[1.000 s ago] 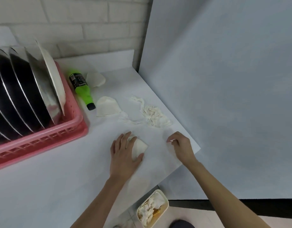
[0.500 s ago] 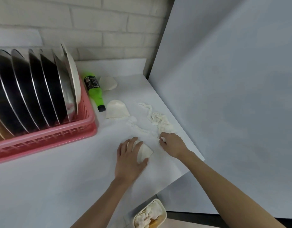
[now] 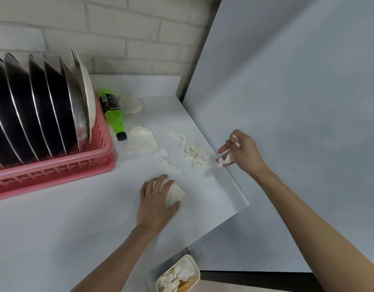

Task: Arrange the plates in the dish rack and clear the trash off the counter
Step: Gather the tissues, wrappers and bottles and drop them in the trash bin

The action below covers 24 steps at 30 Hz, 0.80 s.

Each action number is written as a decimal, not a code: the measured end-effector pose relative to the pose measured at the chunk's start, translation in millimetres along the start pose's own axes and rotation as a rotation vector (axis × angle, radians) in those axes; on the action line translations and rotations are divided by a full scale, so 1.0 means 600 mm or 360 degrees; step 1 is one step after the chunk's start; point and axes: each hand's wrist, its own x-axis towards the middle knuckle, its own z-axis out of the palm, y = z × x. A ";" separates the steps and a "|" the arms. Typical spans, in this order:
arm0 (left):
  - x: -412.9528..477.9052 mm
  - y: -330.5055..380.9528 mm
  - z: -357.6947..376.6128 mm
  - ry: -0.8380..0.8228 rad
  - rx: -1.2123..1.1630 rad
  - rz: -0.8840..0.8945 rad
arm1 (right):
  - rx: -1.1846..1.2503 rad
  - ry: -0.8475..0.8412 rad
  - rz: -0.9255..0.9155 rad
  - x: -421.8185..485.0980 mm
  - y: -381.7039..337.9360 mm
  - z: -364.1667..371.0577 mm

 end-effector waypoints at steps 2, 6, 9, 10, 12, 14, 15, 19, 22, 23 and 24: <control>0.001 0.001 0.000 -0.0008 -0.0012 0.0005 | -0.0146 0.0053 -0.0074 0.006 -0.002 -0.011; 0.003 0.003 -0.001 0.0010 -0.0024 0.0007 | -0.0453 0.0061 -0.0028 0.018 0.003 -0.020; 0.004 0.003 -0.001 0.0009 0.0027 0.0007 | -0.0512 -0.0079 0.0146 0.018 0.008 -0.020; 0.005 0.004 -0.002 -0.0016 0.0036 0.0000 | -0.0515 -0.0104 0.0167 0.017 0.009 -0.019; 0.007 0.004 -0.001 -0.0065 0.0045 -0.0001 | -0.0518 -0.0132 0.0178 0.013 0.014 -0.015; 0.006 0.004 -0.001 -0.0087 0.0028 0.0001 | -0.0541 -0.0107 0.0190 0.006 0.020 -0.006; 0.006 0.005 -0.002 -0.0087 0.0012 0.0005 | -0.0551 -0.0080 0.0202 0.001 0.022 -0.001; 0.004 0.006 -0.014 -0.0048 -0.0273 -0.0065 | -0.0421 -0.0142 0.0322 -0.031 0.025 0.021; 0.007 0.009 -0.036 -0.0081 -0.0676 -0.0234 | -0.0428 -0.0274 0.0432 -0.057 0.039 0.030; 0.006 0.009 -0.045 -0.0116 -0.0862 -0.0308 | -0.0420 -0.0309 0.0474 -0.068 0.046 0.032; 0.009 0.010 -0.056 -0.0147 -0.1061 -0.0392 | -0.0388 -0.0332 0.0519 -0.078 0.052 0.034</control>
